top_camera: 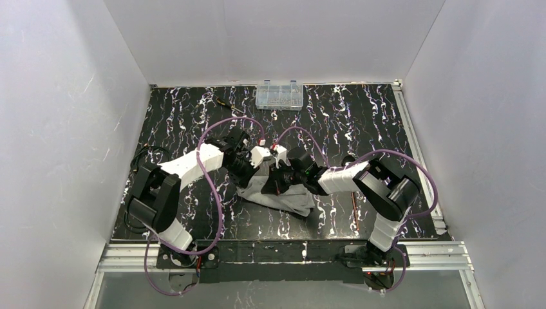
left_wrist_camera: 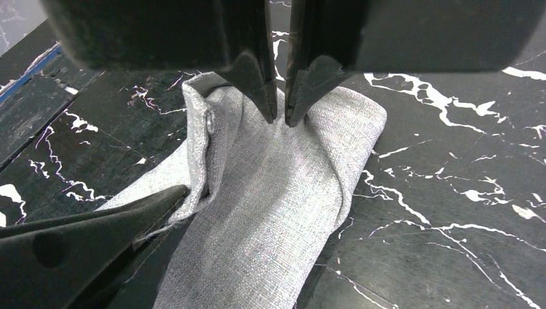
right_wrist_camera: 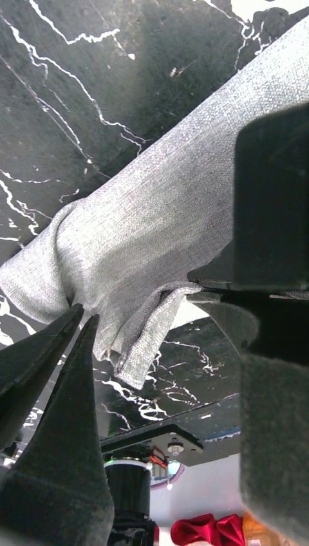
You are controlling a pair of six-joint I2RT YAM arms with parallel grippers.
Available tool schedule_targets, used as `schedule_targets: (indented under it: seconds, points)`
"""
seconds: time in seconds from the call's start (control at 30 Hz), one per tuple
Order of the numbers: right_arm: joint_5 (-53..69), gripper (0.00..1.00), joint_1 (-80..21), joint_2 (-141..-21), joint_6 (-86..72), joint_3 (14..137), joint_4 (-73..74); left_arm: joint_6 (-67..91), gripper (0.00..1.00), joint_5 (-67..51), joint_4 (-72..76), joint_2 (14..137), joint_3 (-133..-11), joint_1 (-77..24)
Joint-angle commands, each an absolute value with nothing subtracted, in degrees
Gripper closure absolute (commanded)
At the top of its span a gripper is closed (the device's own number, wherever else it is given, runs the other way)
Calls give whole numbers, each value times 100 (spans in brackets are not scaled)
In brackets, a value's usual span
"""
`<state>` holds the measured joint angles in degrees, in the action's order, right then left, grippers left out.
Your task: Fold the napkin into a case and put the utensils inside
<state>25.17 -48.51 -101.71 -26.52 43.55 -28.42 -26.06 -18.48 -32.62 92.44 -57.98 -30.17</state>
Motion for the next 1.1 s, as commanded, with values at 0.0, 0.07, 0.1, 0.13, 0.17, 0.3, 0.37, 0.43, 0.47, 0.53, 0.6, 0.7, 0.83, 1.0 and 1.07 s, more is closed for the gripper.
schedule_targets:
  seconds: [0.0,0.07,0.1,0.13,0.17,0.3,0.37,0.43,0.47,0.53,0.6,0.7,0.83,1.0,1.07]
  points:
    - [3003,99,-4920,-10171,-2495,4517,-2672,-2312,91,-1848,-3246,8922,-6156,-3048]
    - [3011,99,-4914,-10149,-2493,4471,-2676,-2215,89,-1846,-3336,8921,-6192,-3049]
    - [3014,99,-4915,-10148,-2496,4454,-2680,-2183,87,-1841,-3384,8922,-6191,-3049]
    - [3021,99,-4917,-10156,-2488,4436,-2697,-2144,84,-1791,-3381,8902,-6155,-3050]
    - [3028,99,-4919,-10164,-2500,4405,-2730,-2122,78,-1722,-3302,8877,-6104,-3048]
    - [2989,99,-4920,-10233,-2513,4278,-2876,-2171,68,-1490,-3082,8882,-6000,-3050]
    - [2965,99,-4923,-10278,-2509,4183,-2983,-2188,68,-1411,-2956,8886,-5935,-3049]
    - [2939,99,-4927,-10348,-2531,4101,-3085,-2202,69,-1331,-2864,8914,-5894,-3047]
    - [2944,99,-4924,-10410,-2553,4081,-3138,-2191,69,-1314,-2838,8939,-5889,-3042]
    - [2966,99,-4929,-10556,-2601,4059,-3238,-2180,70,-1271,-2752,8959,-5848,-3041]
    - [3000,99,-4922,-10670,-2659,4034,-3350,-2170,71,-1103,-2584,8941,-5789,-3047]
    - [3042,99,-4930,-10777,-2762,3989,-3520,-2230,72,-1040,-2479,8959,-5769,-3041]
    - [3053,99,-4928,-10802,-2774,3988,-3550,-2325,72,-1324,-2529,9017,-5791,-3041]
    - [3091,99,-4925,-10829,-2804,4022,-3522,-2312,72,-1470,-2525,9110,-5923,-3041]
    - [3102,99,-4929,-10808,-2821,4029,-3496,-2299,72,-1504,-2533,9151,-5950,-3041]
